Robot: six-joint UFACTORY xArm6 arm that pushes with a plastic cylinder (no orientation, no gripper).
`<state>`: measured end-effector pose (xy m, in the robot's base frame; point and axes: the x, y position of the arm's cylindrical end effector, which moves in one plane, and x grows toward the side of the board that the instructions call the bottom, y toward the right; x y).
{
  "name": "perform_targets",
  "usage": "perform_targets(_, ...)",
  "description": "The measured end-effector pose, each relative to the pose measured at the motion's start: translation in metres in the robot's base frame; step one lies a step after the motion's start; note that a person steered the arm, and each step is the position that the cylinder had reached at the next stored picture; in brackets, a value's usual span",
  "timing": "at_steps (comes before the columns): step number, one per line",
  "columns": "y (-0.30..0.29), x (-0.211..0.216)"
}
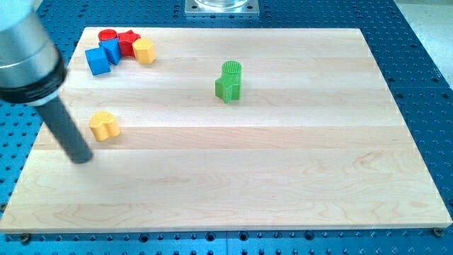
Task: Place the yellow blocks close to the group of the blocks
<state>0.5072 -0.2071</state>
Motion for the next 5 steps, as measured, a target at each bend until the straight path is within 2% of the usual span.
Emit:
perform_targets(1, 0.034, -0.079)
perform_targets(3, 0.055, -0.191)
perform_targets(4, 0.050, -0.202)
perform_targets(5, 0.137, -0.217)
